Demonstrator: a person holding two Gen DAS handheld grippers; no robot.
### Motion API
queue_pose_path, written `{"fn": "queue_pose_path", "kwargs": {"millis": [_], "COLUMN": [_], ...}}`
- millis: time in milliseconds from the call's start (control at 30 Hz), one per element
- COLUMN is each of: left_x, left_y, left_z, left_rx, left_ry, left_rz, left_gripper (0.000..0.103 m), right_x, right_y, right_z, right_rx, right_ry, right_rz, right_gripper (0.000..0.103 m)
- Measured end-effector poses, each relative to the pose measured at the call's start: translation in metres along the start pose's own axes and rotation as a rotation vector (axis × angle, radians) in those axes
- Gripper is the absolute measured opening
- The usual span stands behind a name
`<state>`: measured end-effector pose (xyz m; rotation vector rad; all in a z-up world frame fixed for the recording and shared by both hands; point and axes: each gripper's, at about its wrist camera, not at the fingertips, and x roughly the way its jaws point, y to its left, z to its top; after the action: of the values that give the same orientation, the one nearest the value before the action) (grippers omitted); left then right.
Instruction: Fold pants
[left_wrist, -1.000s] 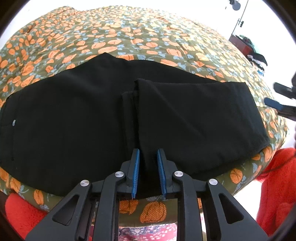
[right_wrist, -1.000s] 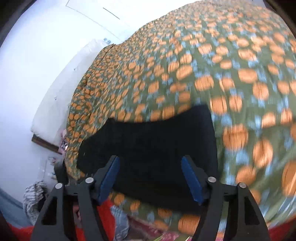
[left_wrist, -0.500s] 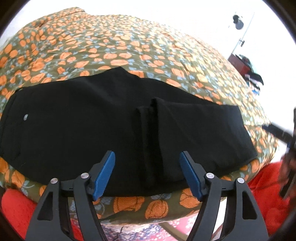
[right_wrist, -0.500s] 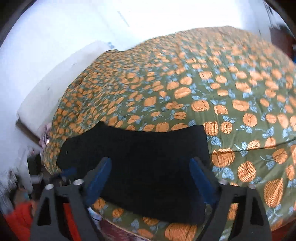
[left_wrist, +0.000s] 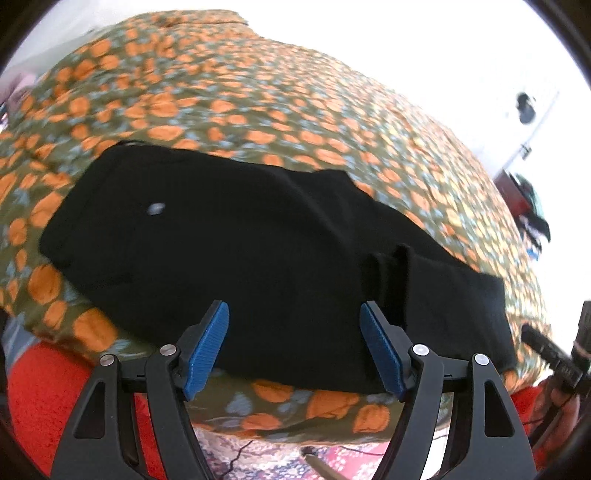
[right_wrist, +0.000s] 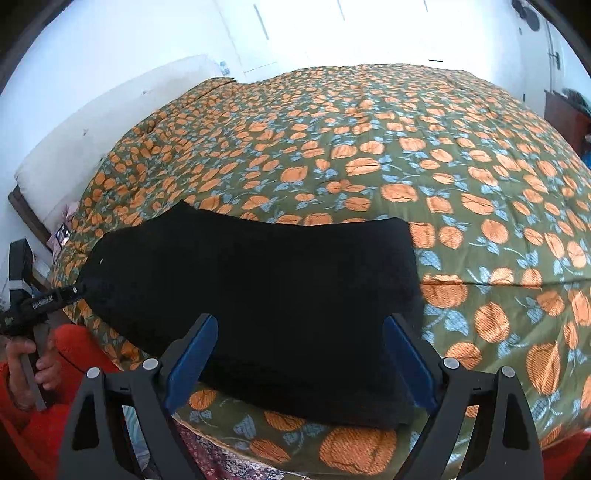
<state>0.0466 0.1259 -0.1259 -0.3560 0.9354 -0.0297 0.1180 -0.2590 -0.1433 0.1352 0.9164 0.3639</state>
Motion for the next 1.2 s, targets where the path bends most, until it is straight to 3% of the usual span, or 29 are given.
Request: {"fn": "queue_pose_path", "kwargs": {"millis": [267,400,467,567,700,900,1000,1067,1200], "left_x": [-0.008,-0.022,-0.039,-0.067,-0.092,-0.054,-0.024,-0.020,-0.025], "left_y": [0.045,0.059,0.083,0.142,0.200,0.194,0.183,0.181,0.177], "left_z": [-0.008,-0.008,-0.004,0.001,-0.001,-0.007,-0.003,-0.001,-0.002], "left_rx": [-0.155,-0.199,-0.314,-0.588,-0.807,-0.777,-0.729,-0.719,-0.665], "left_ry": [-0.005,-0.053,-0.108,-0.228,-0.320,-0.163,-0.086,-0.072,-0.093], "left_rz": [0.014,0.008,-0.053,-0.149,-0.126,-0.059,0.012,0.069,0.119], "left_gripper": [0.076,0.076,0.076,0.079,0.082,0.081,0.066,0.056,0.056], "right_x": [0.015,0.018,0.017,0.014,0.014,0.019,0.021,0.020,0.019], "right_y": [0.015,0.018,0.018,0.015,0.008,0.000,0.002,0.005,0.008], "right_z": [-0.002,-0.004,-0.003,-0.002,-0.004,-0.003,-0.003,-0.004,-0.007], "right_rx": [-0.028,-0.037,-0.031,-0.015,0.000,0.048,0.048,0.028,-0.004], "right_ry": [0.033,0.040,0.035,0.025,0.031,0.035,0.045,0.048,0.048], "right_rz": [0.023,0.032,0.033,0.039,0.035,0.049,0.056,0.057,0.047], "right_gripper": [0.090,0.090,0.090,0.090,0.090,0.090,0.090,0.090,0.091]}}
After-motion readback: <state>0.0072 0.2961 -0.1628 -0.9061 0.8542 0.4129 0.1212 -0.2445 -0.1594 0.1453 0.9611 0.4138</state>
